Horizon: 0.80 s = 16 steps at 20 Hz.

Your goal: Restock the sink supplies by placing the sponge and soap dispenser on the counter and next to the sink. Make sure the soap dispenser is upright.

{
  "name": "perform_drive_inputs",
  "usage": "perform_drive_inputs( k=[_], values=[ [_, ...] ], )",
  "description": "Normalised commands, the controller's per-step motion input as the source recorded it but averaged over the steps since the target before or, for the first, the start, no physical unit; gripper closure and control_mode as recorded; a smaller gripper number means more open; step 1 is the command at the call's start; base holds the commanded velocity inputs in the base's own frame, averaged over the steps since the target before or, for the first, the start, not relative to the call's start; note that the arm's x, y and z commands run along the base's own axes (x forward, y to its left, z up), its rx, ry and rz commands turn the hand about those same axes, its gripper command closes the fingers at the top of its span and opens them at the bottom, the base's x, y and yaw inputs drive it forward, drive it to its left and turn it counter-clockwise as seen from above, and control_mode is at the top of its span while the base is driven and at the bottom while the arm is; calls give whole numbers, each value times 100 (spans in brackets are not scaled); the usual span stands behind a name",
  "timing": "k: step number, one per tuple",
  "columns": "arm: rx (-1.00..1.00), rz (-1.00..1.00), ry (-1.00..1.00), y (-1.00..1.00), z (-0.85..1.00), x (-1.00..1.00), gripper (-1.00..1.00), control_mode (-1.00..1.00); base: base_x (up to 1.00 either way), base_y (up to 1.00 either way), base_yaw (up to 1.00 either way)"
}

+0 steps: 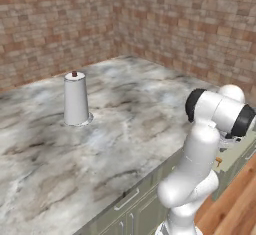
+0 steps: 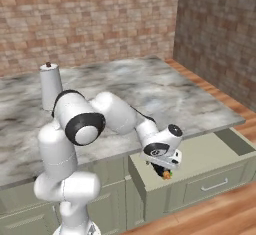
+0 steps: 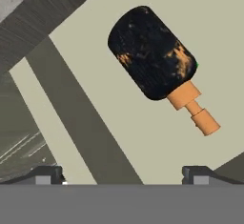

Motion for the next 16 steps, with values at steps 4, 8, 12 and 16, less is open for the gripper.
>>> perform_drive_inputs(
  k=[4, 8, 12, 16],
  values=[
    [0, 1, 7, -9, -44, 7, -100, -100, 0, 0, 0],
    [1, 0, 5, -18, -40, 0, -100, -100, 0, 0, 0],
    [2, 0, 7, -27, -38, 0, -100, -100, 0, 0, 0],
    [4, 1, 8, -46, -33, -4, -100, -100, 0, 0, 0]
  ],
)
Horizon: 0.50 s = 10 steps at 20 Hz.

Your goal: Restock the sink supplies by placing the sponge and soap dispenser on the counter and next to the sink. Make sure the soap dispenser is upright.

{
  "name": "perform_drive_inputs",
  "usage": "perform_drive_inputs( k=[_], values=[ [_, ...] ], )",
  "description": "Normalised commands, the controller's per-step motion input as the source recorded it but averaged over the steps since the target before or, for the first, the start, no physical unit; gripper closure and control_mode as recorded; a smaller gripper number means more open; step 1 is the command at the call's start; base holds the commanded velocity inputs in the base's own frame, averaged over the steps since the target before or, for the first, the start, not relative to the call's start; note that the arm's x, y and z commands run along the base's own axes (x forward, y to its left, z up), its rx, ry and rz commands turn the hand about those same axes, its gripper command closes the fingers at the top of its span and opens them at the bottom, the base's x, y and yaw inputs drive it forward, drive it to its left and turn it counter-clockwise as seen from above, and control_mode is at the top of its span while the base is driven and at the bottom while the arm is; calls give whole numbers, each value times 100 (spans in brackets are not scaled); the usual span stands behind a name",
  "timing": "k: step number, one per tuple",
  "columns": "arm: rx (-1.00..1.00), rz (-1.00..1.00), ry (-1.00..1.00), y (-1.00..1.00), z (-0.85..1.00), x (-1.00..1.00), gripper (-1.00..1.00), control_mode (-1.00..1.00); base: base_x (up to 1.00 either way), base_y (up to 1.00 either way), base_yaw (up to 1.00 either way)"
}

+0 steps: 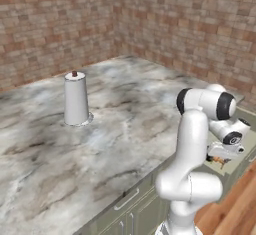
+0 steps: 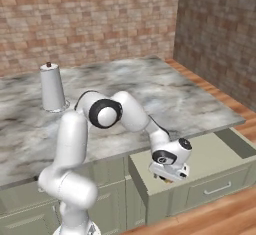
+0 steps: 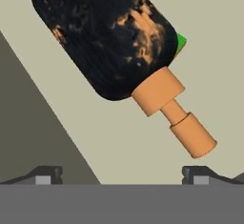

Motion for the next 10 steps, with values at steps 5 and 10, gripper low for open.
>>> perform_drive_inputs(
  k=[5, 10],
  values=[
    [5, 0, 1, -73, -4, -69, -100, -100, 0, 0, 0],
    [0, 0, -5, -56, 4, -100, -100, -100, 0, 0, 0]
  ],
)
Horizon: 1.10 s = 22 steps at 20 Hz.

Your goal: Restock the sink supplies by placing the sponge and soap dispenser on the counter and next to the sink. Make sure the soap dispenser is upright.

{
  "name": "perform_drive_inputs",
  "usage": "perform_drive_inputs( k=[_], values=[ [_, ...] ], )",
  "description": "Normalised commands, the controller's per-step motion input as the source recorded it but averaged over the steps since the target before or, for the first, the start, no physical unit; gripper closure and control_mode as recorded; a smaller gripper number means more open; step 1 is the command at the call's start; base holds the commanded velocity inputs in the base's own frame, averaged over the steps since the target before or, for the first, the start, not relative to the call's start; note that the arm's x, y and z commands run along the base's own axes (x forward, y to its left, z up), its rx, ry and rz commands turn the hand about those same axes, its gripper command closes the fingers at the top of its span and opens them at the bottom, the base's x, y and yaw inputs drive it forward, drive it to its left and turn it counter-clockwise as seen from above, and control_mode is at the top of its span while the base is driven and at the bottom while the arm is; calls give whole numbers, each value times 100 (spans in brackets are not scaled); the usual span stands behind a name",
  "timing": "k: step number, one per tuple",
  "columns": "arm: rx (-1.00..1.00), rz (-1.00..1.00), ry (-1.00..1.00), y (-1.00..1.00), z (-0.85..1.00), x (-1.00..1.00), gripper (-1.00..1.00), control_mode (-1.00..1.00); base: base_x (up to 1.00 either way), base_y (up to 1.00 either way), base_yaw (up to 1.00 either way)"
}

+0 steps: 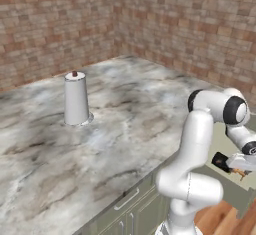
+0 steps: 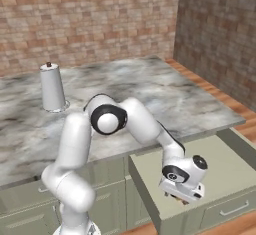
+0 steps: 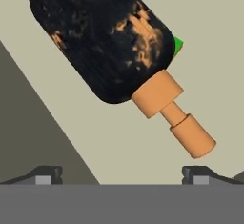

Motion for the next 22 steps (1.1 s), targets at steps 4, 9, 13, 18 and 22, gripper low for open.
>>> perform_drive_inputs(
  k=[4, 9, 13, 18, 22],
  values=[
    [0, 0, -5, -5, 23, -25, -100, -100, 0, 0, 0],
    [-6, 0, 0, 0, 10, 21, -100, -100, 0, 0, 0],
    [-18, 1, 0, -10, 3, 18, -100, -100, 0, 0, 0],
    [-18, 7, 2, -14, -25, 32, -100, -100, 0, 0, 0],
    [-10, 13, 6, -14, -40, 32, -100, -100, 0, 0, 0]
  ],
)
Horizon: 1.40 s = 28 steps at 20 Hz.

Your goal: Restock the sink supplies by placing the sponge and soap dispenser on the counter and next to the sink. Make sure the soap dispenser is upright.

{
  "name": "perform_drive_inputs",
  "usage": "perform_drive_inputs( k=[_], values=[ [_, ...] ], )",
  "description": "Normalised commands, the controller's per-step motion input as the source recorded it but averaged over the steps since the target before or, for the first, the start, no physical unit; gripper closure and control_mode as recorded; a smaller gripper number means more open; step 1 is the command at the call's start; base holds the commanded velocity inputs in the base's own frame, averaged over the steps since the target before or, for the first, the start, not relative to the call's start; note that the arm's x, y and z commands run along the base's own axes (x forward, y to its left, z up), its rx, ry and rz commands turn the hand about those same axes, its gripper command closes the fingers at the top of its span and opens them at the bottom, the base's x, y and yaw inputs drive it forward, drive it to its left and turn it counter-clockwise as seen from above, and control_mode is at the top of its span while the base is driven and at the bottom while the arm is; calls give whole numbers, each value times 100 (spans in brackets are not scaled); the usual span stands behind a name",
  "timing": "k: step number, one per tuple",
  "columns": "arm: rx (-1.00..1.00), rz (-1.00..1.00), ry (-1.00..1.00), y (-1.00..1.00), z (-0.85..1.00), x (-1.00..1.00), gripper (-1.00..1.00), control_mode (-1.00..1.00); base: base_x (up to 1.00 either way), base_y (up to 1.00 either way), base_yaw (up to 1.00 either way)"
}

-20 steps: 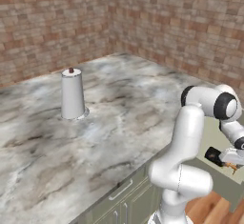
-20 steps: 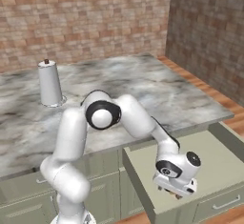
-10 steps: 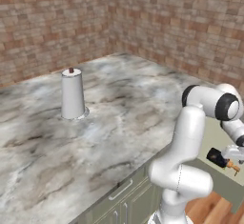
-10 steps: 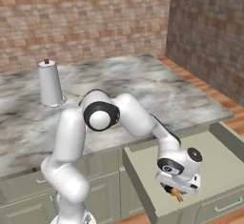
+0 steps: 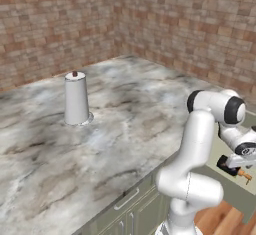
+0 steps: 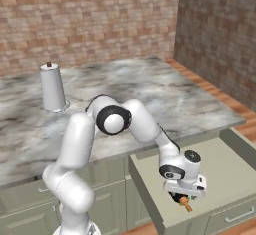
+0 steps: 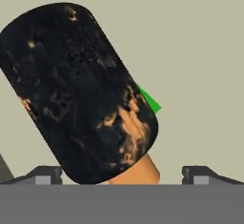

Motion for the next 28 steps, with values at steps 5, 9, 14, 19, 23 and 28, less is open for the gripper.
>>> perform_drive_inputs(
  k=[5, 9, 14, 19, 23, 28],
  values=[
    [-1, 15, 3, -42, -24, 1, -100, -100, 0, 0, 0],
    [0, 15, 0, -50, -1, 0, -100, -100, 0, 0, 0],
    [0, 16, 0, -15, 0, -14, -100, -100, 0, 0, 0],
    [0, 16, 0, 0, -9, -29, -100, -100, 0, 0, 0],
    [0, 16, 0, 0, -3, -42, -100, -100, 0, 0, 0],
    [0, 17, 0, 0, 0, -13, -100, -100, 0, 0, 0]
  ],
)
